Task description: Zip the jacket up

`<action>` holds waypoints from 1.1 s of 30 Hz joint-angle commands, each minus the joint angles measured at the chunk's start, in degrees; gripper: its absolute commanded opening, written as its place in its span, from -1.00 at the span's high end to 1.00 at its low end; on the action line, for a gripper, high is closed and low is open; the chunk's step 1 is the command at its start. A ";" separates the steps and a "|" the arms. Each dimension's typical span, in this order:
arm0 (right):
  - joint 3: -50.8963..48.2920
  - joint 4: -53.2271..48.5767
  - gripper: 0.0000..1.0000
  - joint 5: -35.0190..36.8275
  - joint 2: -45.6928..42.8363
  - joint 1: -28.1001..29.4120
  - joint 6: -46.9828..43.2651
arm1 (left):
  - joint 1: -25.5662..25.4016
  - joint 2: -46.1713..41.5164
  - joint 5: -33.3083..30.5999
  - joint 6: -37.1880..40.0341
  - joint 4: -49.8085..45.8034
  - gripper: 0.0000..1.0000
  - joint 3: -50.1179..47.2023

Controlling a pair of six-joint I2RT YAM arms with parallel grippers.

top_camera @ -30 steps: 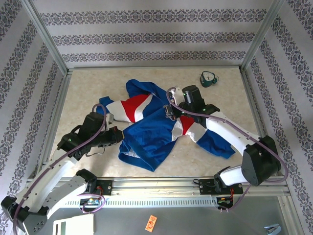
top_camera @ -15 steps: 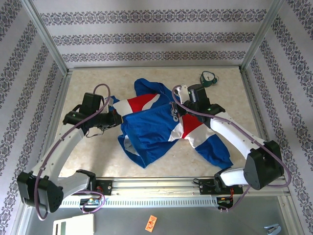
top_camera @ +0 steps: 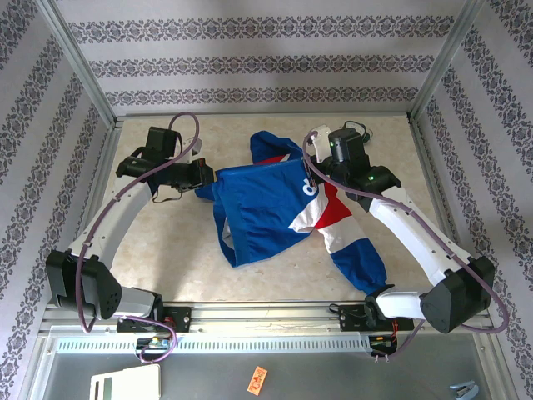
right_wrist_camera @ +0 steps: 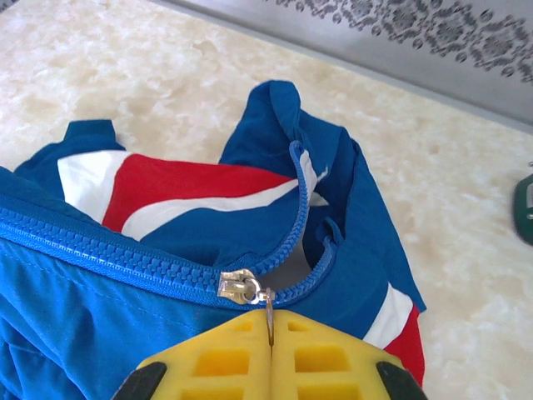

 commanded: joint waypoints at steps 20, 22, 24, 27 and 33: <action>-0.10 0.36 1.00 -3.73 14.21 0.51 1.90 | 0.62 -27.65 3.80 -8.26 -0.92 1.00 -28.53; 1.13 0.36 1.00 -3.23 15.91 0.11 1.38 | 0.60 -29.49 4.19 -8.69 -1.55 1.00 -29.22; 2.45 0.38 1.00 -2.73 17.60 -0.42 1.08 | 0.60 -31.09 3.69 -8.75 -2.69 1.00 -29.50; 4.20 0.33 1.00 -2.81 19.71 -1.29 0.76 | 0.64 -32.56 3.27 -8.79 -3.64 1.00 -29.79; 7.24 -0.30 1.00 -2.99 22.16 -2.79 0.58 | 0.61 -33.74 2.64 -8.53 -4.29 1.00 -30.02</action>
